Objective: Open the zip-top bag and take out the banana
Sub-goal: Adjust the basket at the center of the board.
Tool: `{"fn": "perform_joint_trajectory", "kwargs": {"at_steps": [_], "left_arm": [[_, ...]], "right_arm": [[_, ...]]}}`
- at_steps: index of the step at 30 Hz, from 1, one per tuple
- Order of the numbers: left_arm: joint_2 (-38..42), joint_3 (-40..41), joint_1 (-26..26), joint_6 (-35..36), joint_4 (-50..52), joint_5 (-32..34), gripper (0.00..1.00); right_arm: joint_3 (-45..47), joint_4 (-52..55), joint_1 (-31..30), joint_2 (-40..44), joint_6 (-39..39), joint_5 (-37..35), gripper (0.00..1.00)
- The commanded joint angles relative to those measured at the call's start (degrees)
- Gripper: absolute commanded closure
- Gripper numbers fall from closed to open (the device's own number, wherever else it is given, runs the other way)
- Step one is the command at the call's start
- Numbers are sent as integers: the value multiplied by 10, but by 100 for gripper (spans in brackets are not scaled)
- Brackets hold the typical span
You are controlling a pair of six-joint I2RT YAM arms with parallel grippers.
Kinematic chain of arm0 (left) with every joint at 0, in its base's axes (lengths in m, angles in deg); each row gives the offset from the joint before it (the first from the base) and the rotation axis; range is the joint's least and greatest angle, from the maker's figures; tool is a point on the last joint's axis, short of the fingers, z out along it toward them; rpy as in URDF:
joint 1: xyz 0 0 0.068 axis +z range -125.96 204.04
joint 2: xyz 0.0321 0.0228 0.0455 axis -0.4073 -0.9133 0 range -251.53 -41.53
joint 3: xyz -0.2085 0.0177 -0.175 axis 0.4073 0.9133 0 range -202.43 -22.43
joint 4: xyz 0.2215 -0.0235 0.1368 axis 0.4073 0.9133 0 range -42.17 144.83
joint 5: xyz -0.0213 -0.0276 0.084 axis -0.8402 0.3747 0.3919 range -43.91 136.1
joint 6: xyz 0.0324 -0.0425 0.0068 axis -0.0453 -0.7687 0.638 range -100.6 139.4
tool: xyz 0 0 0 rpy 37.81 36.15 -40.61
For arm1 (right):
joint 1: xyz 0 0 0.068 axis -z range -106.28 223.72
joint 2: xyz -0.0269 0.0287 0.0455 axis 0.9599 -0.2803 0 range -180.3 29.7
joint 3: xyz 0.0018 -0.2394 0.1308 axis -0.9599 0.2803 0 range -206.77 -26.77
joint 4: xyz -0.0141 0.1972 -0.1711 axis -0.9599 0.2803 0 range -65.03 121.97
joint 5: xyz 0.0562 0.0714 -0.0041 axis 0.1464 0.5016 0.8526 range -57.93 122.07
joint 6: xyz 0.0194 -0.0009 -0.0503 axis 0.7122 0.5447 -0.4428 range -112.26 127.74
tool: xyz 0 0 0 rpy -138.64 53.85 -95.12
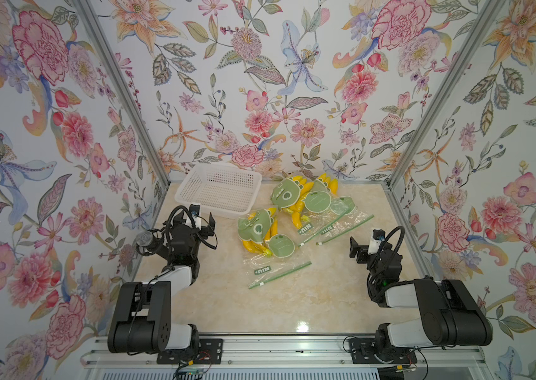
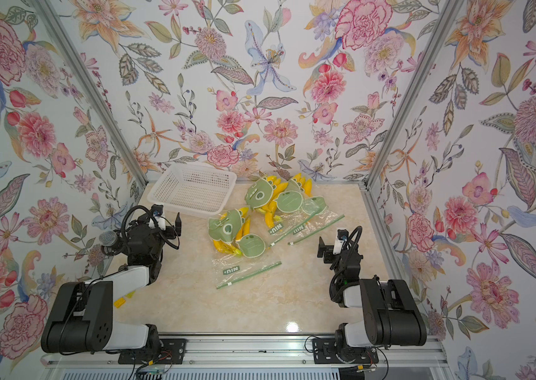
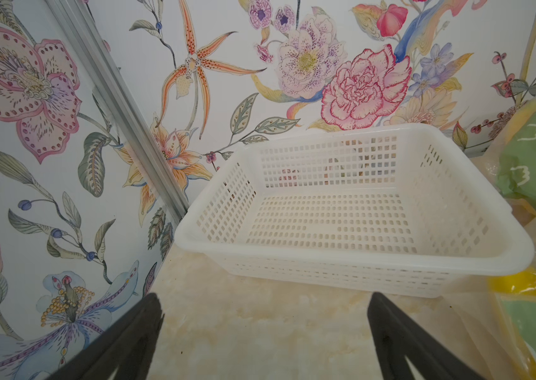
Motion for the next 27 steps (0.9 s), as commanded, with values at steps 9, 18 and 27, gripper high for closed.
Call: {"fn": "perform_joint_trajectory", "kwargs": {"at_steps": [9, 18, 27], "left_arm": [[113, -142, -34, -177, 294, 44, 1], [-25, -314, -47, -263, 404, 1, 1], [-239, -534, -128, -238, 496, 26, 1]], "right_arm": [[-91, 299, -12, 285, 86, 3, 0], [-182, 495, -6, 305, 279, 50, 0], [-268, 583, -112, 184, 283, 63, 0]]}}
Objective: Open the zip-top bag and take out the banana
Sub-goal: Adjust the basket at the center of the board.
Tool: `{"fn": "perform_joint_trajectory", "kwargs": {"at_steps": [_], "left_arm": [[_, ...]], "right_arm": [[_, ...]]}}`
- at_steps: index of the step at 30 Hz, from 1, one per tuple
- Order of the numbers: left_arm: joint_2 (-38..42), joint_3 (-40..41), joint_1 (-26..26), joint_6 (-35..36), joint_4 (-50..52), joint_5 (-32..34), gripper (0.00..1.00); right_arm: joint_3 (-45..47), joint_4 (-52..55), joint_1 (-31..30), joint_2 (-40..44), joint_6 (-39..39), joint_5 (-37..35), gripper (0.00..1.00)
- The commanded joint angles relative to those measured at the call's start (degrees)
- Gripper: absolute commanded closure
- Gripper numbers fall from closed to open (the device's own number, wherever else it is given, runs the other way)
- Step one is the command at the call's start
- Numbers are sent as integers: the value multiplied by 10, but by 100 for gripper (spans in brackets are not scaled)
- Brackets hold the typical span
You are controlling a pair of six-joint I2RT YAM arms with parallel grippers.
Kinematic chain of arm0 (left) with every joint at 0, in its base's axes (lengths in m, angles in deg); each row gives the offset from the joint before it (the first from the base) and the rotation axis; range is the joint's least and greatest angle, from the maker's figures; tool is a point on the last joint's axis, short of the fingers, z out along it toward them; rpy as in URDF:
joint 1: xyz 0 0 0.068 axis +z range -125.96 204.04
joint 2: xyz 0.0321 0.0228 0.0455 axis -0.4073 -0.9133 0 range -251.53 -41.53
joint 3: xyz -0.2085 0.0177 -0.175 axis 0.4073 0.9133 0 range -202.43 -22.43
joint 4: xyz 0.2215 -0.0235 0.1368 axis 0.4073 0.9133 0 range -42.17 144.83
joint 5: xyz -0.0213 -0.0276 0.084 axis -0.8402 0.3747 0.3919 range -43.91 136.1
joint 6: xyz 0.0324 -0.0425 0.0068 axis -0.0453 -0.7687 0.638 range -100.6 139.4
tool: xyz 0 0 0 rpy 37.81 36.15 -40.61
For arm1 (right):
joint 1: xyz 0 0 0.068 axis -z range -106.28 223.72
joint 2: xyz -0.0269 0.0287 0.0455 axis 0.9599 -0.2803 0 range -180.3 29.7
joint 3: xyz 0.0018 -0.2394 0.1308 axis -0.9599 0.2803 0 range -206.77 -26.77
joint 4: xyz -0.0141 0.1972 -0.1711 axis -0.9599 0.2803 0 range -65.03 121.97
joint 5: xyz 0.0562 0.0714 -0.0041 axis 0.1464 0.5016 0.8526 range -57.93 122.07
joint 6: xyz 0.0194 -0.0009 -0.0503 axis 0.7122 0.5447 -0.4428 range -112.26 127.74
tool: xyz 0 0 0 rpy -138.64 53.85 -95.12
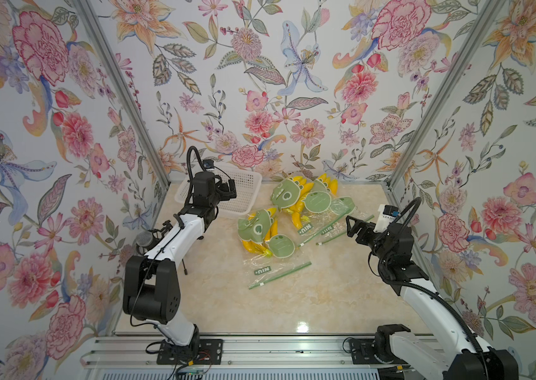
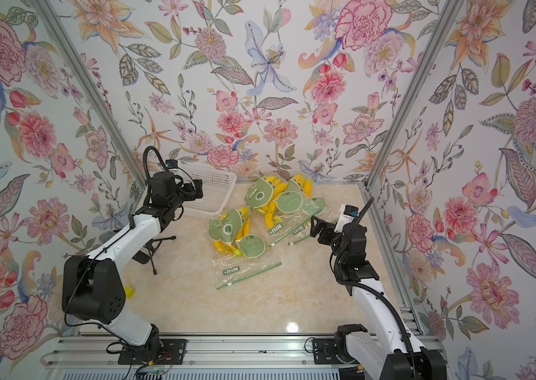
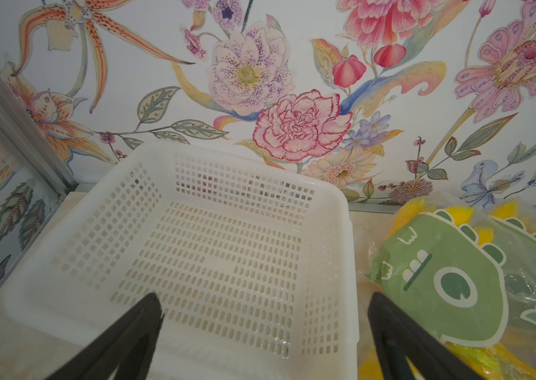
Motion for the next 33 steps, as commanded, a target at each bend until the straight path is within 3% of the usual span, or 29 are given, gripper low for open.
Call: {"fn": "perform_joint_trajectory", "kwargs": {"at_steps": [1, 6, 11, 19, 26, 33], "left_arm": [[-78, -87, -22, -9, 72, 4, 1], [-209, -220, -36, -23, 126, -20, 1], [-307, -321, -57, -37, 171, -49, 6], [-371, -377, -120, -79, 162, -85, 15], [-432, -482, -172, -122, 173, -93, 22], [-436, -580, -197, -126, 260, -35, 18]], "right_arm": [[-21, 43, -45, -30, 19, -3, 0], [-38, 42, -96, -77, 20, -30, 0], [-41, 48, -107, -91, 20, -38, 0], [-40, 75, -108, -86, 8, -56, 0], [-42, 95, -108, -84, 8, -66, 0], [-45, 115, -118, -73, 7, -58, 0]]}}
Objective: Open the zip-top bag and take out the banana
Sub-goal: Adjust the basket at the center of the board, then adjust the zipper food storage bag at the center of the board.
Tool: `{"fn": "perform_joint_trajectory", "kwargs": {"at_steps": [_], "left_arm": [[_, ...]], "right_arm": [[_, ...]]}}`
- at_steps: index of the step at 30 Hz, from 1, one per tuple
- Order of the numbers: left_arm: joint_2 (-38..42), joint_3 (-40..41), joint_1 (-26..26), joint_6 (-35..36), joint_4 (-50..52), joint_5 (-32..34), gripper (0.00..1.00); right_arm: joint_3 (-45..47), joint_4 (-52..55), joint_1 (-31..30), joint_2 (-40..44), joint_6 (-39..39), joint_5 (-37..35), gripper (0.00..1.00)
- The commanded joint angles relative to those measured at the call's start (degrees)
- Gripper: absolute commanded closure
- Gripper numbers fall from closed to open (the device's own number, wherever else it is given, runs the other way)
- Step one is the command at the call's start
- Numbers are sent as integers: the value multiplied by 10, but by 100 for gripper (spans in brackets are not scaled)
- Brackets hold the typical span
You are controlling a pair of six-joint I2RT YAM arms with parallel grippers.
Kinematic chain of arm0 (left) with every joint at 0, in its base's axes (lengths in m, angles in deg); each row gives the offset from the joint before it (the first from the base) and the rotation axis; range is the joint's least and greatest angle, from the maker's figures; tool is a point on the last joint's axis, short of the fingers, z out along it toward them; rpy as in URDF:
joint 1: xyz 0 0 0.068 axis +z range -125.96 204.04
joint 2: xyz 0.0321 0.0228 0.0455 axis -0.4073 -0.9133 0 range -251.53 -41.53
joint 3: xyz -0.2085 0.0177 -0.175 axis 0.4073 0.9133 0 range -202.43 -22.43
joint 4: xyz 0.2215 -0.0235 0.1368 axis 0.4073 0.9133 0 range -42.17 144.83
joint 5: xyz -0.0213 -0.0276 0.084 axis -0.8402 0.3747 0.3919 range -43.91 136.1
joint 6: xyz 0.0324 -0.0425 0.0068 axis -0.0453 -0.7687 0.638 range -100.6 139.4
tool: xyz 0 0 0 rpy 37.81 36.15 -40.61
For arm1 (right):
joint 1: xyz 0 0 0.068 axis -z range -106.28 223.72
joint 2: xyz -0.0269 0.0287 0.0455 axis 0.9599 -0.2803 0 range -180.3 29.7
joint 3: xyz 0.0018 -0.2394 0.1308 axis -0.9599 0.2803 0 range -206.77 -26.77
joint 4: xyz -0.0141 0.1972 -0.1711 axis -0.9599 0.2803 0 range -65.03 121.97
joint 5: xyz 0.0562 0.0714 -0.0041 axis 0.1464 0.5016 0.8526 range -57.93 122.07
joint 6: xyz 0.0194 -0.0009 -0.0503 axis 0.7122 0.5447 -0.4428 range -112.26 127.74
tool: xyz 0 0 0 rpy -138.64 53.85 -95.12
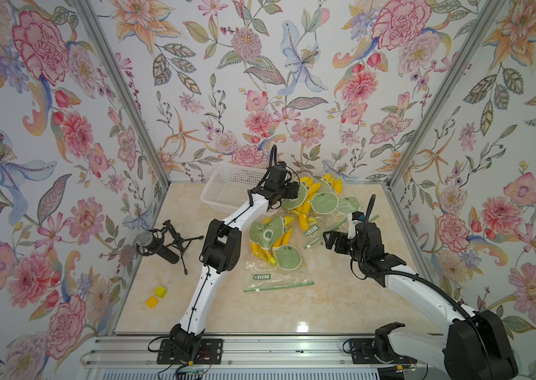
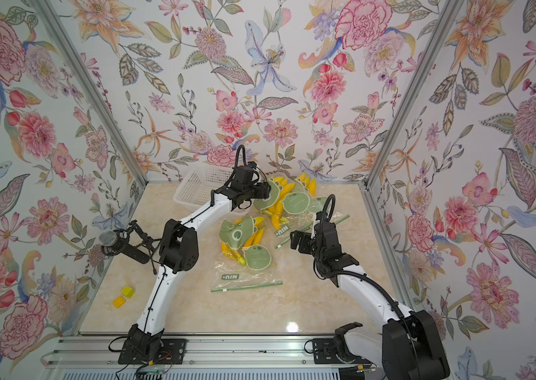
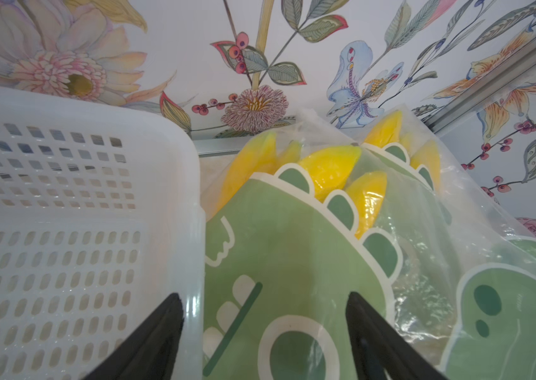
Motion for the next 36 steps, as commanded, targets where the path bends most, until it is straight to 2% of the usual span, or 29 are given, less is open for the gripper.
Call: {"fn": "perform_joint_trajectory", "kwargs": {"at_steps": [1, 4, 7, 13, 18, 25, 36], "left_arm": [[28, -36, -9, -11, 73, 52, 16], [107, 24, -23, 14, 107, 111, 11], [229, 187, -40, 35, 71, 150, 7], [457, 522, -42, 7, -21, 154, 5], [577, 716, -43, -24, -79, 110, 5], [632, 885, -44, -51, -146, 65, 8], [607, 982, -56, -93, -213, 37, 19]], "right_arm": [[-20, 25, -13, 15, -1, -4, 0], [-19, 41, -33, 17, 7, 1, 0], [-14, 56, -61, 17, 23, 3, 0], [3, 67, -133, 4, 72, 6, 0], [4, 67, -189, -29, 105, 4, 1], [2, 56, -227, -86, 138, 7, 5], [3, 42, -237, -165, 187, 22, 11]]}}
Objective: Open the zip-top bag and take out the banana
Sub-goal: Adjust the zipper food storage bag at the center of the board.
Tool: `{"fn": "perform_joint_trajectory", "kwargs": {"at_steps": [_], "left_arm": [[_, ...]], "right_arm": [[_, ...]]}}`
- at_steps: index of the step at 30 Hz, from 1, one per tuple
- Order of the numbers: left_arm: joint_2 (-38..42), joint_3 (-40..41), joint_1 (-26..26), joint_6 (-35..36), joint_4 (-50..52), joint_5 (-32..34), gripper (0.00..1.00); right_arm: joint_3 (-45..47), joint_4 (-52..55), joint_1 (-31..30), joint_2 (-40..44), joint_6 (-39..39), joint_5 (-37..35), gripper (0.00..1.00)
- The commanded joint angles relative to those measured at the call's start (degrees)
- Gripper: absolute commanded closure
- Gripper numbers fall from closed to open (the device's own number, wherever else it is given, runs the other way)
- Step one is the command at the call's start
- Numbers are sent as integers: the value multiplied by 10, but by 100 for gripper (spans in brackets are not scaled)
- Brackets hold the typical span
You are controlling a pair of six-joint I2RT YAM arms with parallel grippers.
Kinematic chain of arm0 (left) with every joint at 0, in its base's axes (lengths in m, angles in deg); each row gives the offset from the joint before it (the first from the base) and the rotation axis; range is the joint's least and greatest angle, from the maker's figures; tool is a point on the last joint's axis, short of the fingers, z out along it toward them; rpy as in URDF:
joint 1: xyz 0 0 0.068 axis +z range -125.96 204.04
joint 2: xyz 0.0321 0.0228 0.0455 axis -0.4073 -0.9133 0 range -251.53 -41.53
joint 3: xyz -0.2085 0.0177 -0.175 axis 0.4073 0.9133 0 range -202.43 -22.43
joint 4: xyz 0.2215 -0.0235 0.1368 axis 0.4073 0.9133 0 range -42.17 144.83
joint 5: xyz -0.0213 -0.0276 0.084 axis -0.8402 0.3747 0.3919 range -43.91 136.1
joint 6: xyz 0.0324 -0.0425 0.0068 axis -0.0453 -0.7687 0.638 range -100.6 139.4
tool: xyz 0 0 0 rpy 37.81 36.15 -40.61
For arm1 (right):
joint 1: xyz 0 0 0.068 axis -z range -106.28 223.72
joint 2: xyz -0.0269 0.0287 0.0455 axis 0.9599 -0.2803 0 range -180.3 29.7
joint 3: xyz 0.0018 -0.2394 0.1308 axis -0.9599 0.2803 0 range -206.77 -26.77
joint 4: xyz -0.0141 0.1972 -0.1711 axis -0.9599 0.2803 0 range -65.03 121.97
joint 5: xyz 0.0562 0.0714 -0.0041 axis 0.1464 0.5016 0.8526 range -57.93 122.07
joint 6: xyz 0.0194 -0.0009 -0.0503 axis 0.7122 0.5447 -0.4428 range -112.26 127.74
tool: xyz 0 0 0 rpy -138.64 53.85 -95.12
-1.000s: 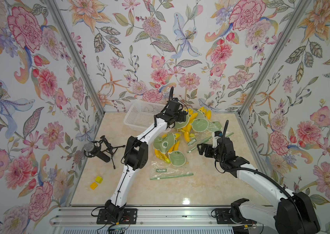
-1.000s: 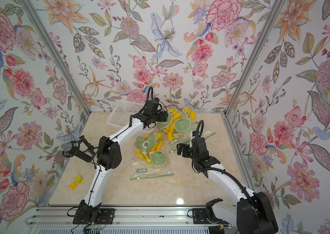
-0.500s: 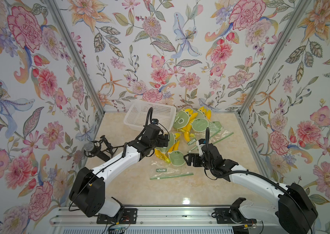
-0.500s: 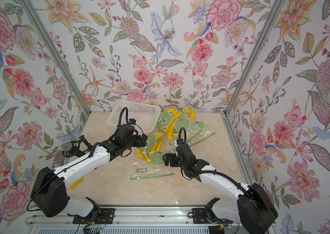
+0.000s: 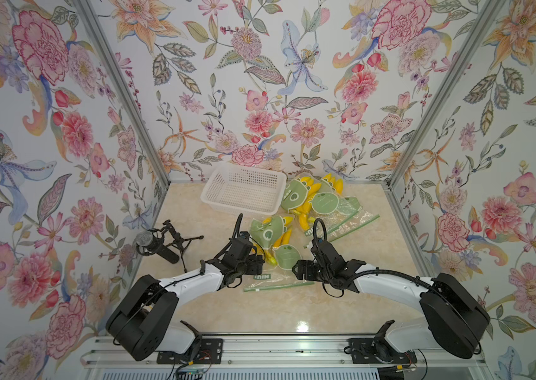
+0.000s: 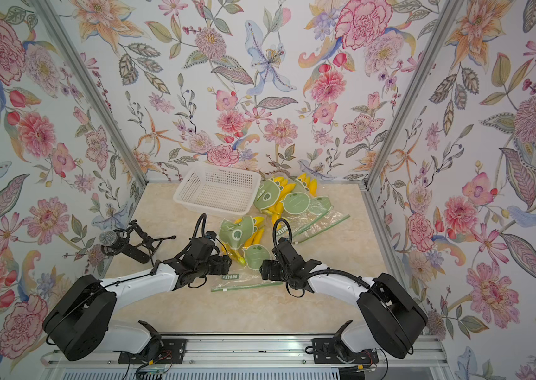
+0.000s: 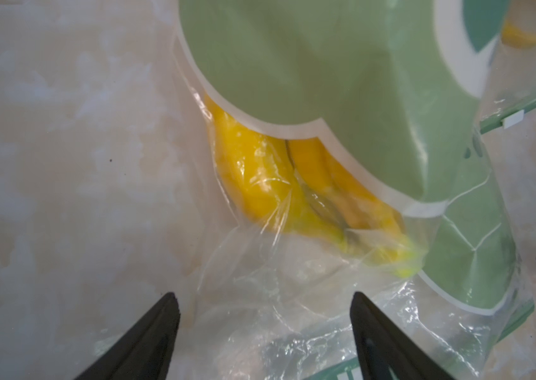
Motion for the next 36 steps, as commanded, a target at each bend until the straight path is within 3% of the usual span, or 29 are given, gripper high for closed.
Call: {"fn": "perform_joint_trajectory", "kwargs": {"at_steps": [1, 8, 14, 29, 36], "left_arm": [[-10, 13, -12, -30, -41, -7, 20], [-48, 6, -44, -41, -58, -1, 28], [-58, 7, -60, -48, -61, 12, 33], [-13, 27, -65, -28, -44, 33, 34], [44, 32, -70, 8, -10, 65, 26]], "right_arm": [[6, -11, -8, -23, 34, 7, 12], [-2, -30, -22, -51, 49, 19, 25], [3, -30, -29, -19, 56, 9, 41], [8, 3, -27, 32, 55, 3, 94], [-5, 55, 6, 72, 34, 2, 100]]}}
